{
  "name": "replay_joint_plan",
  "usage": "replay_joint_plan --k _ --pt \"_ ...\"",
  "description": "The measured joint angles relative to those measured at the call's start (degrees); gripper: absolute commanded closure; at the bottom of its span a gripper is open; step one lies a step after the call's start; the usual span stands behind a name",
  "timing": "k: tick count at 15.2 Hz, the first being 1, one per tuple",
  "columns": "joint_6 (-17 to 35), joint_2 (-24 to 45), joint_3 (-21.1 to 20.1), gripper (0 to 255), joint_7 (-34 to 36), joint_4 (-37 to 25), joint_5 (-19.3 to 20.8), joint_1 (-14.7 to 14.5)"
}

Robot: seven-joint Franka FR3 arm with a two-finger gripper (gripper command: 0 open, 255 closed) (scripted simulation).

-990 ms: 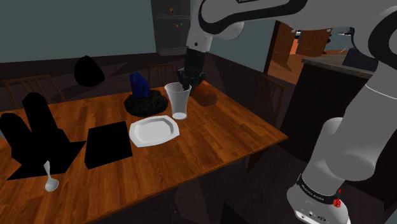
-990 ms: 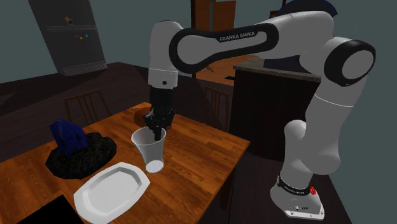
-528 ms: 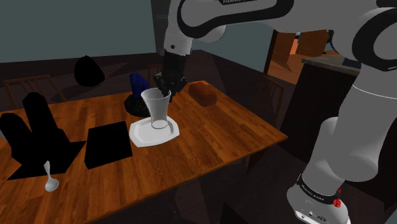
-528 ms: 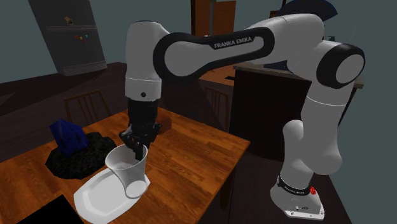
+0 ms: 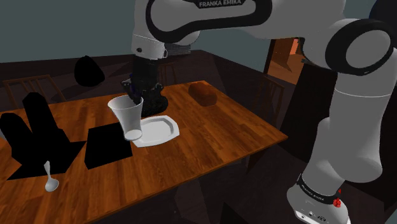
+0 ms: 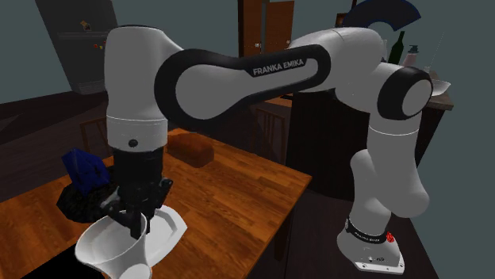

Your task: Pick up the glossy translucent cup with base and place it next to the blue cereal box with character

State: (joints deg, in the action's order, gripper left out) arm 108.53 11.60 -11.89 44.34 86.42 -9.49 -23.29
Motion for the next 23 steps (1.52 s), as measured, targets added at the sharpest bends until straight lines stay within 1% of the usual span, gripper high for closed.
replay_joint_plan --k 2,7,8,23 --pt "-0.4 3.2 -0.7 255 2.6 -4.0 1.3 -1.8" --pt "-4.4 13.7 -1.6 255 8.0 -19.1 5.0 -6.3" --pt "-4.3 14.3 -1.6 255 8.5 -19.7 5.2 -6.7" --pt "7.2 13.8 -1.6 255 7.4 -7.7 4.8 -6.5"
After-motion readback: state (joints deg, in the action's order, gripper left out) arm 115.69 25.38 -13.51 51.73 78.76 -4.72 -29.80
